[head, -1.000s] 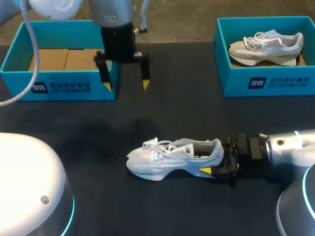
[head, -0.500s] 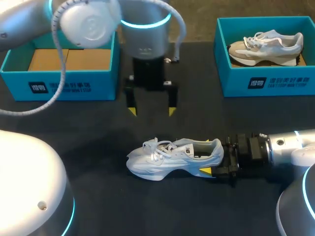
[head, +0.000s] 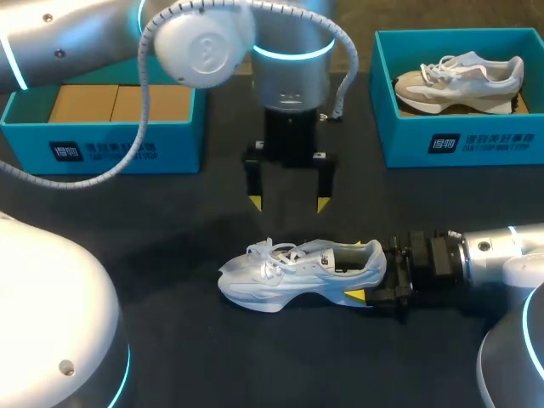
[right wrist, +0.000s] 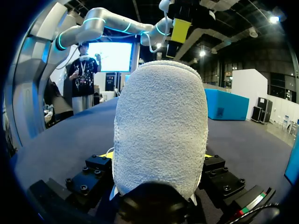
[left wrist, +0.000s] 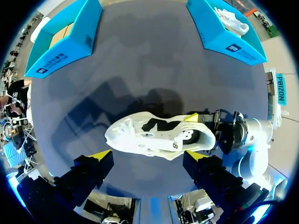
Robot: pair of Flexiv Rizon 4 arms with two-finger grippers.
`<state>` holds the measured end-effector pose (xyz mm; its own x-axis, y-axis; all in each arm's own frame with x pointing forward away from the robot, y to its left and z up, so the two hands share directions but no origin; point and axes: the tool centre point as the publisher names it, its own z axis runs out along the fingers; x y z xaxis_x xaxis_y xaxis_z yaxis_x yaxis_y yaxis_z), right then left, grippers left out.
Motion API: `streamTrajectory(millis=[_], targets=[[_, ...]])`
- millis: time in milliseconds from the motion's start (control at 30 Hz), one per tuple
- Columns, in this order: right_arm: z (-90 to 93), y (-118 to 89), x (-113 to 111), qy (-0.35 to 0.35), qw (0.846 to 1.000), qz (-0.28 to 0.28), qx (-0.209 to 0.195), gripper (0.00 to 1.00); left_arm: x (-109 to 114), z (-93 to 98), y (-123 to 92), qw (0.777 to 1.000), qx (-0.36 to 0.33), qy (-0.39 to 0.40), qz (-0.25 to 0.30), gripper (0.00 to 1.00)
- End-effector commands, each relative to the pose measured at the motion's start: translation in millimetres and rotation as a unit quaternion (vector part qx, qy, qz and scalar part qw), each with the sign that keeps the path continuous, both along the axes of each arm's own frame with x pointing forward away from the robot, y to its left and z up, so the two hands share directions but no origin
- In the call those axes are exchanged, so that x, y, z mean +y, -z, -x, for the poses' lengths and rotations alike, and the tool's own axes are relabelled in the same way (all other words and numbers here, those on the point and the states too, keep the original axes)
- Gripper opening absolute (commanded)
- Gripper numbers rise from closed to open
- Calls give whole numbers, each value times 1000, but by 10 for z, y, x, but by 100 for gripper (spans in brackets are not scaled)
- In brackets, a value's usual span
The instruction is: Take the shoe out of the shoebox, open the shoe tongue, remove and reinsert the insole, then place the shoe into the shoebox
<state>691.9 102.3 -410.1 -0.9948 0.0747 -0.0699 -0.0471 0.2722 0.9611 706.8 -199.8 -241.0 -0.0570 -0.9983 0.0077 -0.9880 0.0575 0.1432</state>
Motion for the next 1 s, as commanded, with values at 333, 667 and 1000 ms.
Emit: streamTrajectory(millis=[333,667,1000], targets=[[16,-11,12,1,1000,2,0,0,-313,83,268,998,35,12,-43,100],[16,-11,12,1,1000,2,0,0,-465,242,505,996,53,13,-67,100],[16,-11,12,1,1000,2,0,0,-513,296,694,993,50,4,-105,100]])
